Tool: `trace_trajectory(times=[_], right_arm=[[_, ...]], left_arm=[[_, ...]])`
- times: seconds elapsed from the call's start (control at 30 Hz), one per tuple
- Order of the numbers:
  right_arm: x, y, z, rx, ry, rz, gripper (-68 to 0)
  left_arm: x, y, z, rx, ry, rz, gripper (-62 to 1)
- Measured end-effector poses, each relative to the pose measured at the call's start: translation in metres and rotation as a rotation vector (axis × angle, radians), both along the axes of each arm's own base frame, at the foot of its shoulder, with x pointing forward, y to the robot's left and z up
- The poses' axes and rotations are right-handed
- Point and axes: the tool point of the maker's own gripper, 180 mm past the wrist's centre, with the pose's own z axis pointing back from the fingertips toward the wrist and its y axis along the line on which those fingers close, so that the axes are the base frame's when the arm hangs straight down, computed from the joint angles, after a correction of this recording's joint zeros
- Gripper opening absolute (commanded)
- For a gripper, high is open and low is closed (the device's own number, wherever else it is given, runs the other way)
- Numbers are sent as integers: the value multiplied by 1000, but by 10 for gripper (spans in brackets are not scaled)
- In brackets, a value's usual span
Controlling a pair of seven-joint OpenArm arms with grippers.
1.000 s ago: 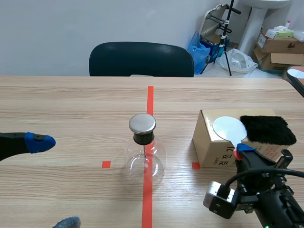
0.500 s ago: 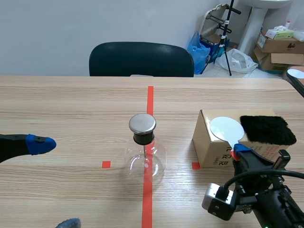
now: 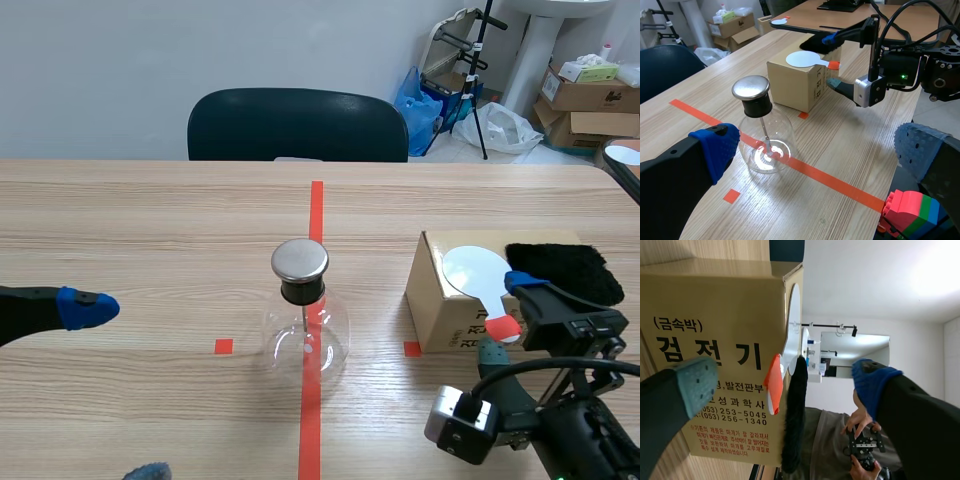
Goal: Do the electroscope experiment
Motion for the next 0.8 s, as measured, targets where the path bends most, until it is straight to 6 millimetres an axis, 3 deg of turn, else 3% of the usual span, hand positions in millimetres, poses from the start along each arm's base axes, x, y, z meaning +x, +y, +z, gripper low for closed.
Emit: trace_trajectory(times=[0.07,0.8], right_arm=[[0,-1,0,2,0,-4,4],[0,-1,0,2,0,-8,4]], left_arm=[[0,0,0,0,0,0,14],[0,0,0,0,0,0,14]])
